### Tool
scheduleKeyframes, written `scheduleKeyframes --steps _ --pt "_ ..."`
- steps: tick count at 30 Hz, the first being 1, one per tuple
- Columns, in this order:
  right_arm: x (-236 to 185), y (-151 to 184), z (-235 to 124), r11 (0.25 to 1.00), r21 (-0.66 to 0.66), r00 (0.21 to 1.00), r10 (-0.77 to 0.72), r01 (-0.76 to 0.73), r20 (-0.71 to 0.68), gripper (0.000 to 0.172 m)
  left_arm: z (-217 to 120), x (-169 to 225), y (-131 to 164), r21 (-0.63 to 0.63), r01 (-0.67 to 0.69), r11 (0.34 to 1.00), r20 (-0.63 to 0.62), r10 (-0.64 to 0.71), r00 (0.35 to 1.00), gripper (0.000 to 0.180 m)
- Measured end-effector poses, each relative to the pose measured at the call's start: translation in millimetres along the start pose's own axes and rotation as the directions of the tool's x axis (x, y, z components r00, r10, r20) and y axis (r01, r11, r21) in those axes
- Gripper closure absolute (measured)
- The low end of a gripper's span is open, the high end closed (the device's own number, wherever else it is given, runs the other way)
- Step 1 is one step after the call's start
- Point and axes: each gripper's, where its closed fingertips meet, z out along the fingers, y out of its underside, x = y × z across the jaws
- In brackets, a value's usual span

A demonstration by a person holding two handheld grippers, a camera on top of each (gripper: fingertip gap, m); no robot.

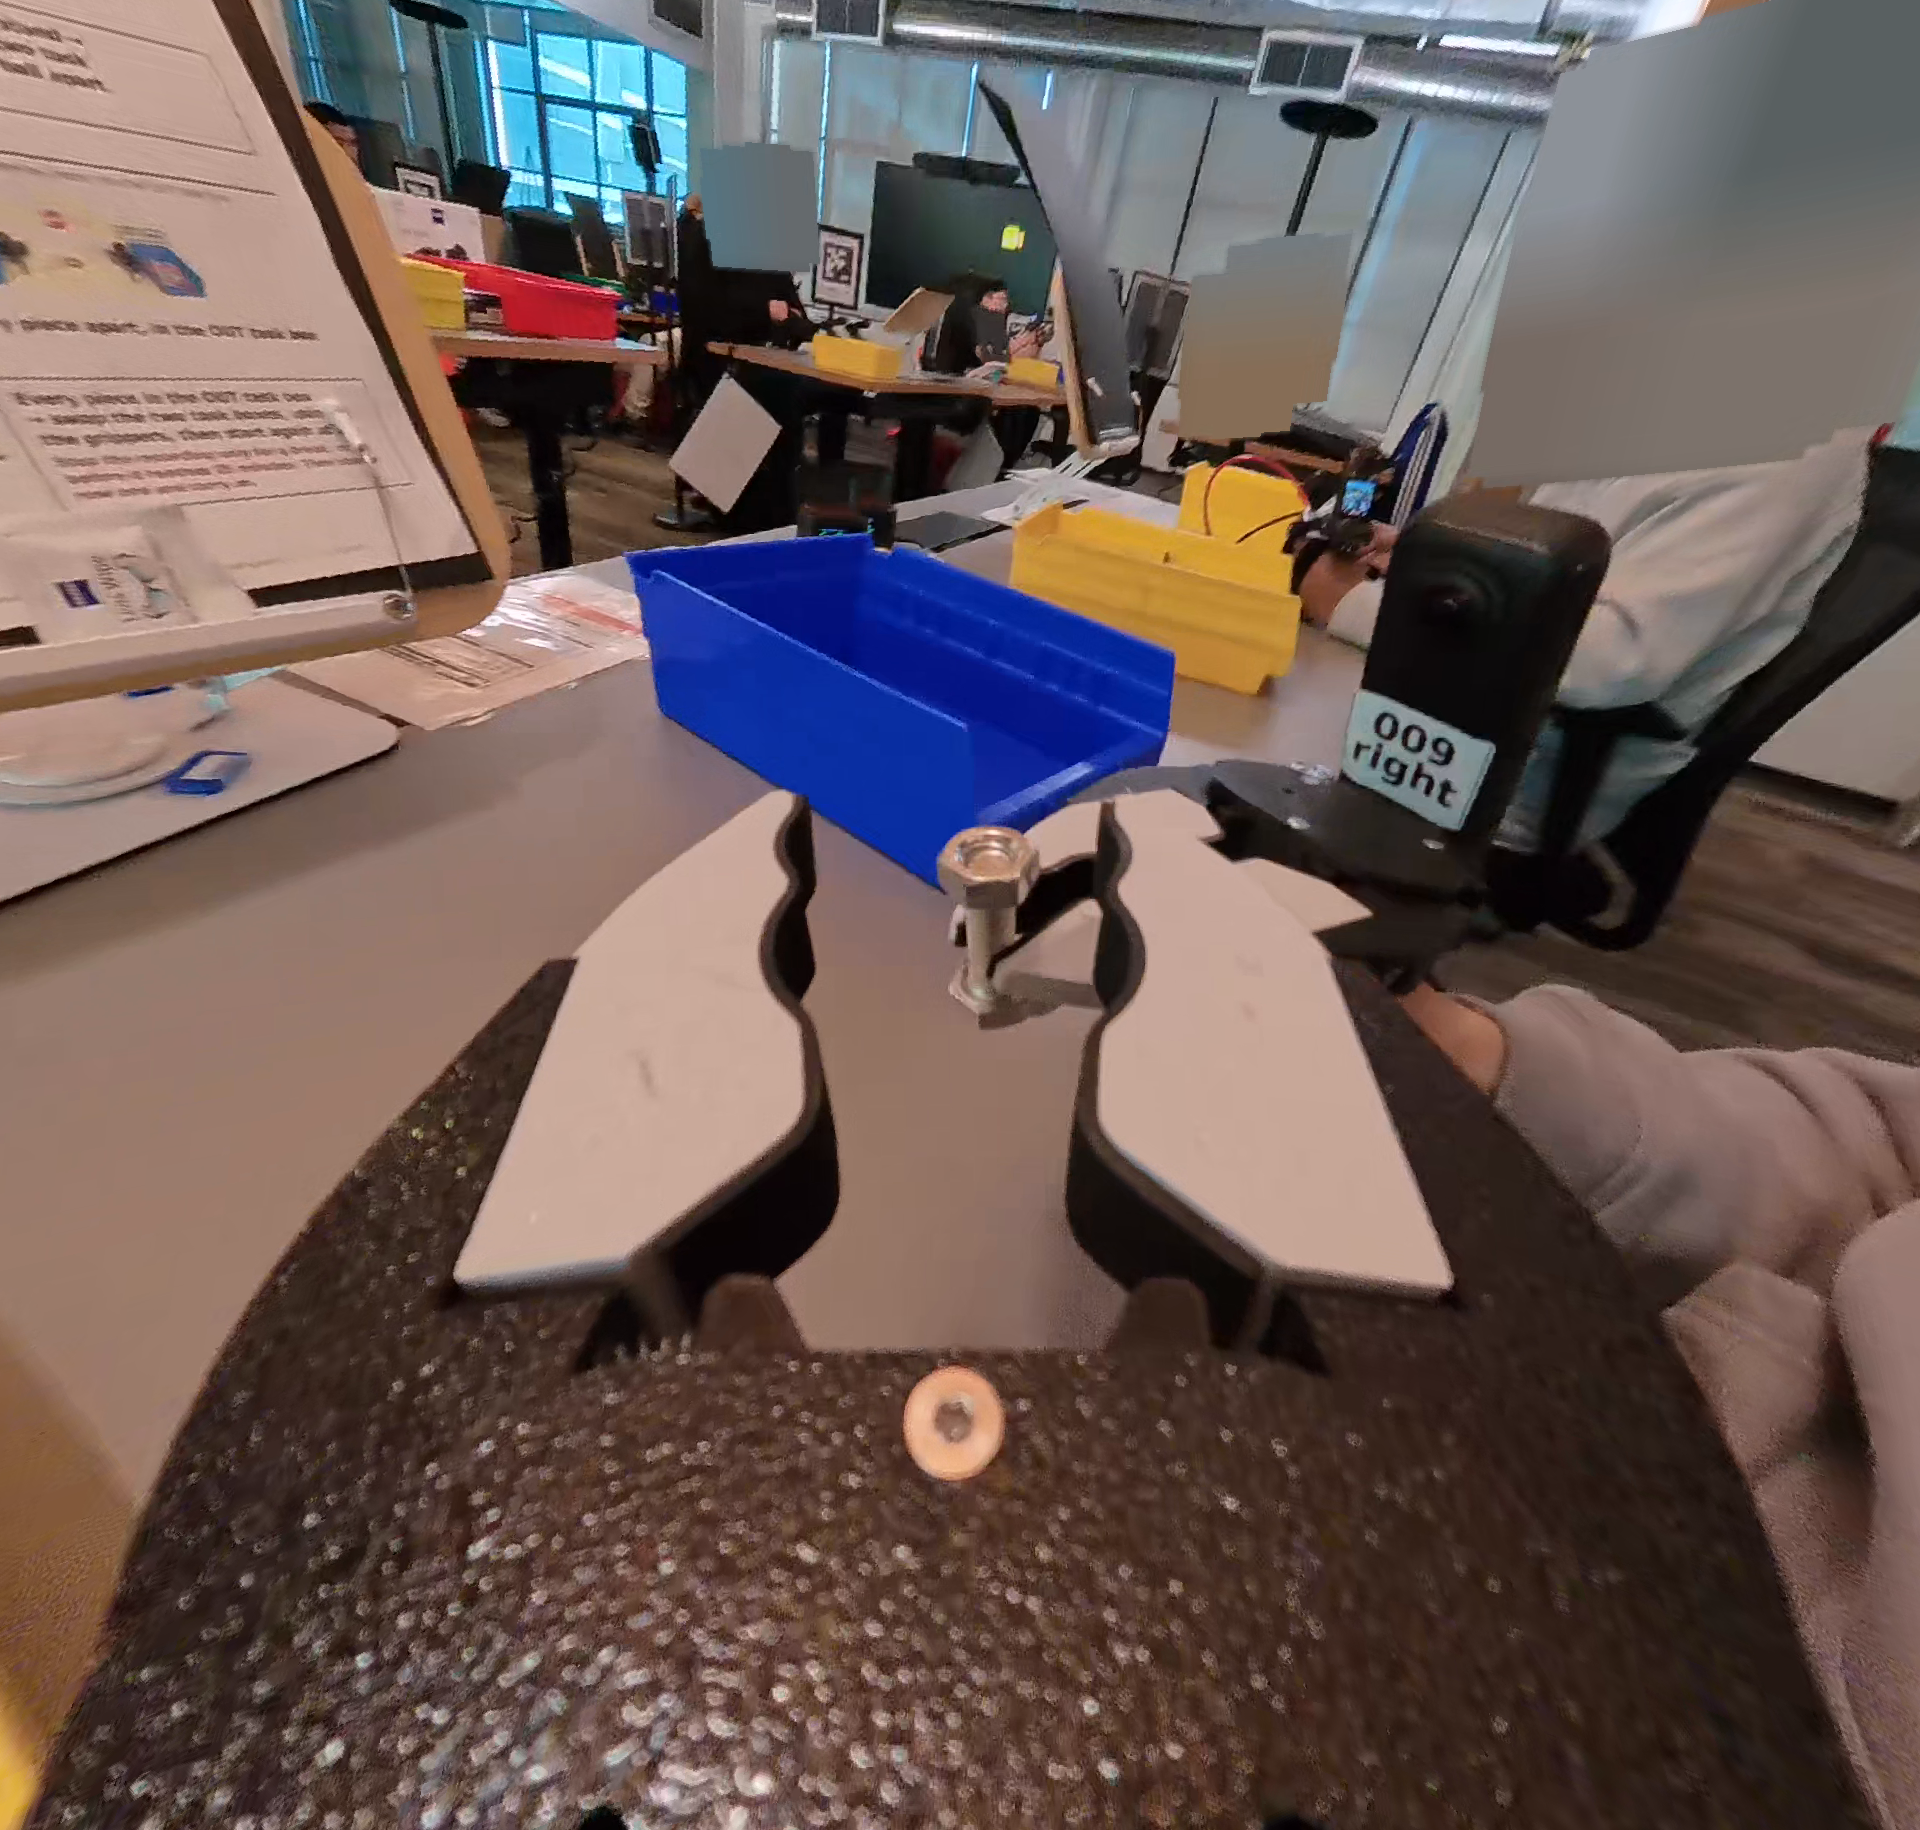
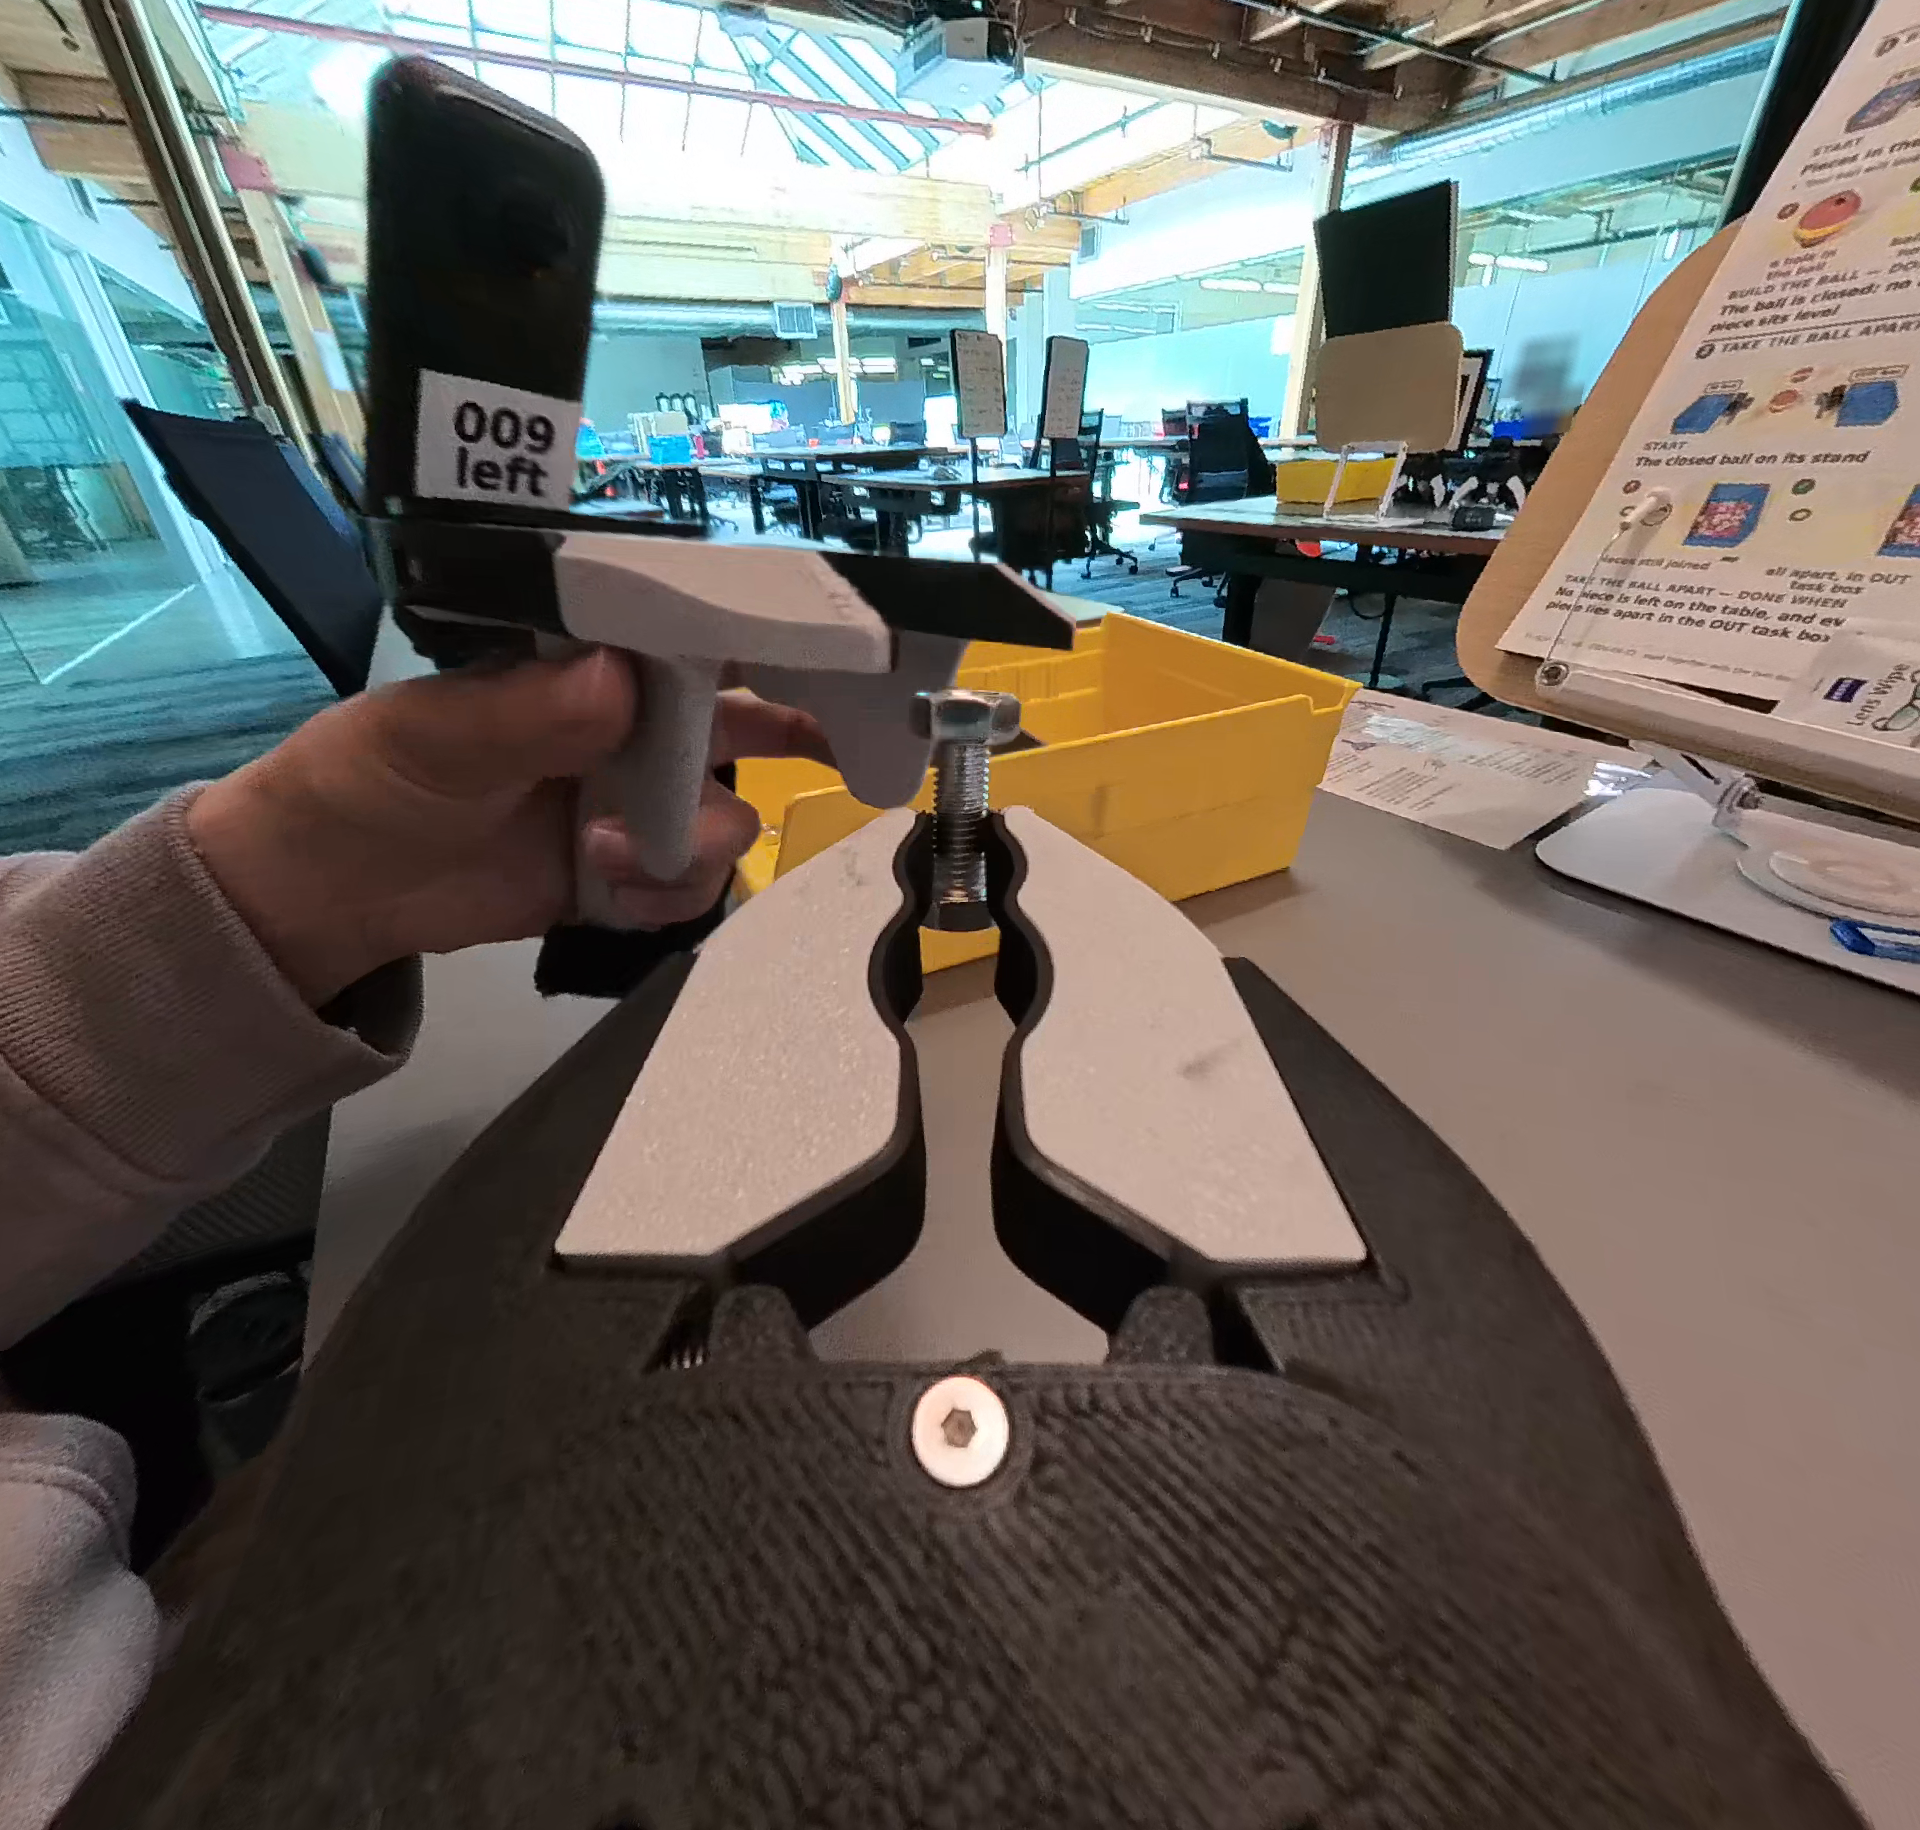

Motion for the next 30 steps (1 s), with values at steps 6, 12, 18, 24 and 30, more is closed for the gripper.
scheduleKeyframes --steps 6,12,18,24,30 --pt "3.6 -15.0 -7.6 0.994 0.106 1.0 0.022 -0.021 -0.006 0.162 -2.3 -9.7 4.0 0.012 0.075 0.997 0.016 -0.075 0.997 0.131" --pt "6.2 -19.0 -10.3 0.988 0.145 0.998 0.058 -0.059 0.014 0.163 -10.1 -14.9 0.0 0.0 0.034 0.999 0.075 -0.034 0.997 0.128" --pt "-0.9 -22.2 -9.6 0.986 0.163 0.999 0.035 -0.038 0.021 0.163 8.3 0.8 -5.4 0.02 0.064 0.998 0.0 -0.064 0.998 0.124" --pt "7.2 -24.4 -14.0 0.983 0.175 0.999 0.05 -0.05 0.004 0.163 -11.4 -36.3 5.7 -0.017 0.058 0.998 0.196 -0.054 0.979 0.131" --pt "3.7 -18.3 -9.0 0.987 0.153 0.999 0.04 -0.04 0.003 0.163 3.5 1.7 -9.0 0.03 0.032 0.999 0.017 -0.033 0.999 0.119"
